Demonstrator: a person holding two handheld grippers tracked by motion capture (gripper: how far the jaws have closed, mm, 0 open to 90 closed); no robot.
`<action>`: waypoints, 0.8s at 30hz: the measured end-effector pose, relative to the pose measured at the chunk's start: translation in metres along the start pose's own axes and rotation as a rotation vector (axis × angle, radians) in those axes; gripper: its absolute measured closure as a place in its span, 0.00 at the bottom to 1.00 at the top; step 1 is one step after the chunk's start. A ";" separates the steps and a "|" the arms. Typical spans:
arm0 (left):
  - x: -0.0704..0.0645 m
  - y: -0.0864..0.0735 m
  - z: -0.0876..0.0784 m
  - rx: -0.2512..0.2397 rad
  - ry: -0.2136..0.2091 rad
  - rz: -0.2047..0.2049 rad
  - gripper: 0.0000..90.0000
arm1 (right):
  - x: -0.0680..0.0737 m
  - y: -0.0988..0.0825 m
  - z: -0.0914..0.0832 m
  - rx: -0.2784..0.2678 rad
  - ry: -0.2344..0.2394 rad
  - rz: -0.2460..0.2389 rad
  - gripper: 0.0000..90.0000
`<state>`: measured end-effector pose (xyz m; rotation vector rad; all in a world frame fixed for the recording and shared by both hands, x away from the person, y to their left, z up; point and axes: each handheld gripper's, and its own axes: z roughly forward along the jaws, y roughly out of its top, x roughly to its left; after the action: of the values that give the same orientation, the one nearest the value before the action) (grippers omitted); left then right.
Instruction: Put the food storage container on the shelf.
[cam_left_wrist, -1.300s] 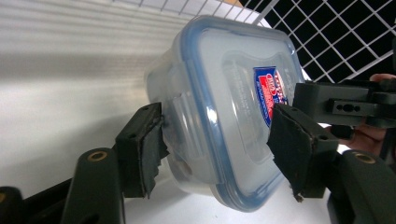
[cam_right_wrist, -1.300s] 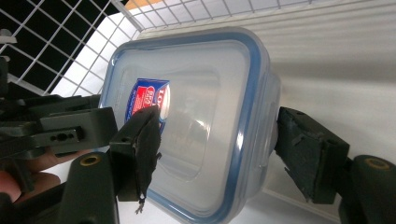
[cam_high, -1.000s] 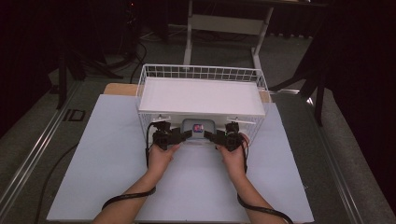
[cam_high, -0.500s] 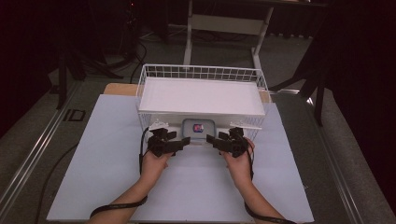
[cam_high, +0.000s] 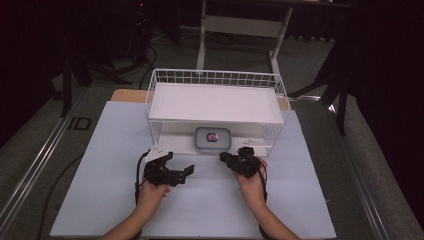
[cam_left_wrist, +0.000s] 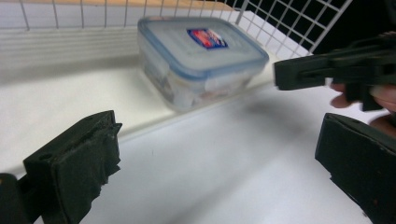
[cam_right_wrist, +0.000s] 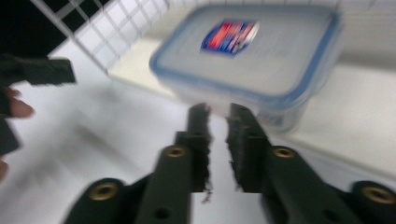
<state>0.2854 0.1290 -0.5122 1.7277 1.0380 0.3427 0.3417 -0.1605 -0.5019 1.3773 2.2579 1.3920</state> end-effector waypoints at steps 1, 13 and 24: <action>0.000 -0.005 -0.004 -0.019 0.023 0.019 0.01 | 0.004 -0.004 0.010 0.030 0.008 -0.013 1.00; 0.000 -0.008 -0.004 -0.058 0.038 0.050 0.01 | 0.006 0.002 0.040 0.052 -0.017 -0.027 1.00; -0.003 -0.010 0.001 -0.048 0.024 0.053 0.01 | 0.007 0.007 0.051 0.051 -0.023 -0.039 1.00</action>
<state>0.2791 0.1267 -0.5210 1.7138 0.9954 0.4196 0.3696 -0.1216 -0.5230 1.3499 2.3080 1.3094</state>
